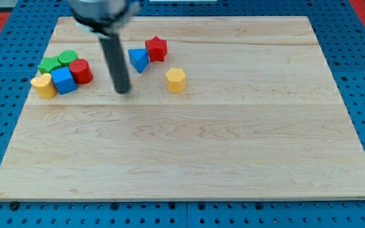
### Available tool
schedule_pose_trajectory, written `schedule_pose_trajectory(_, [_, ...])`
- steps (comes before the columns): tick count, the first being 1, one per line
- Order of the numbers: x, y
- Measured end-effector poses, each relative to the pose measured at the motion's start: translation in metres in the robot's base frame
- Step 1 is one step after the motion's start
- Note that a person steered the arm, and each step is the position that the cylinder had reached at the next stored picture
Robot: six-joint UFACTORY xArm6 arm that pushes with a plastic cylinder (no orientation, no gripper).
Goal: Push the yellow hexagon towards the red circle
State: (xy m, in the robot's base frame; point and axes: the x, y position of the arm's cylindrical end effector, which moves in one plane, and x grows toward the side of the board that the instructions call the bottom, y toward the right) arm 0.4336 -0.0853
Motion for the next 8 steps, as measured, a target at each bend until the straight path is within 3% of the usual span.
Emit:
schedule_pose_trajectory(1, [0.021,0.105])
schedule_pose_trajectory(2, [-0.020,0.188])
schedule_pose_trajectory(3, [-0.050,0.163])
schedule_pose_trajectory(6, [-0.047,0.046])
schedule_pose_trajectory(8, [-0.025,0.018])
